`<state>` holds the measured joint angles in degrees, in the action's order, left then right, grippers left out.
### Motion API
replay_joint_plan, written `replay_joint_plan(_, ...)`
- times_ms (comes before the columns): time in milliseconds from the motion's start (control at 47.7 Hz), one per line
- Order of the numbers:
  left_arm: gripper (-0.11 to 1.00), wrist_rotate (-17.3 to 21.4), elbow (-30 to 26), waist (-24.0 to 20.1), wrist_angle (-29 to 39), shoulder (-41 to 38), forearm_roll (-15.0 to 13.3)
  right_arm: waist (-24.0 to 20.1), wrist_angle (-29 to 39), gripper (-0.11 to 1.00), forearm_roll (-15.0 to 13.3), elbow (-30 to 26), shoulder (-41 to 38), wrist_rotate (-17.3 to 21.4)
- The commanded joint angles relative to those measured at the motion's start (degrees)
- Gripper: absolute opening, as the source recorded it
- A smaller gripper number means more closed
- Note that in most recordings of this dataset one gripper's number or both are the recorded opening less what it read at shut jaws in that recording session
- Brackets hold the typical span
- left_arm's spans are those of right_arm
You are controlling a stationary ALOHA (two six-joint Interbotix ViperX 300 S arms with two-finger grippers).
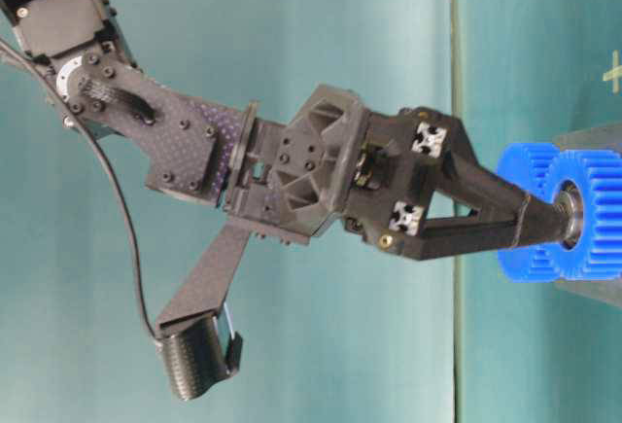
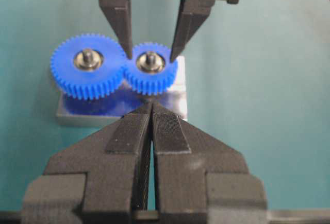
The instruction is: Insert the washer onto the shaft.
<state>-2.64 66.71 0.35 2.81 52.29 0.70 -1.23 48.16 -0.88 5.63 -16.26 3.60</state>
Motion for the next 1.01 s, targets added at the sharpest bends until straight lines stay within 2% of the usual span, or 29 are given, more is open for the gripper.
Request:
replay_joint_plan(0,-0.01,-0.1,-0.9,0.2,-0.5,-0.2,0.1,-0.2,0.4,0.67,0.0,-1.3,1.8,0.0)
replay_joint_plan(524,-0.01,-0.1,-1.1,0.2,-0.5,-0.2,0.2,-0.2,-0.3,0.67,0.0,1.1,6.9,0.7)
replay_joint_plan(985,-0.01,-0.2,-0.9,0.2,-0.7,-0.1,0.2,0.0,-5.6,0.66,-0.1,10.2,14.2,1.5)
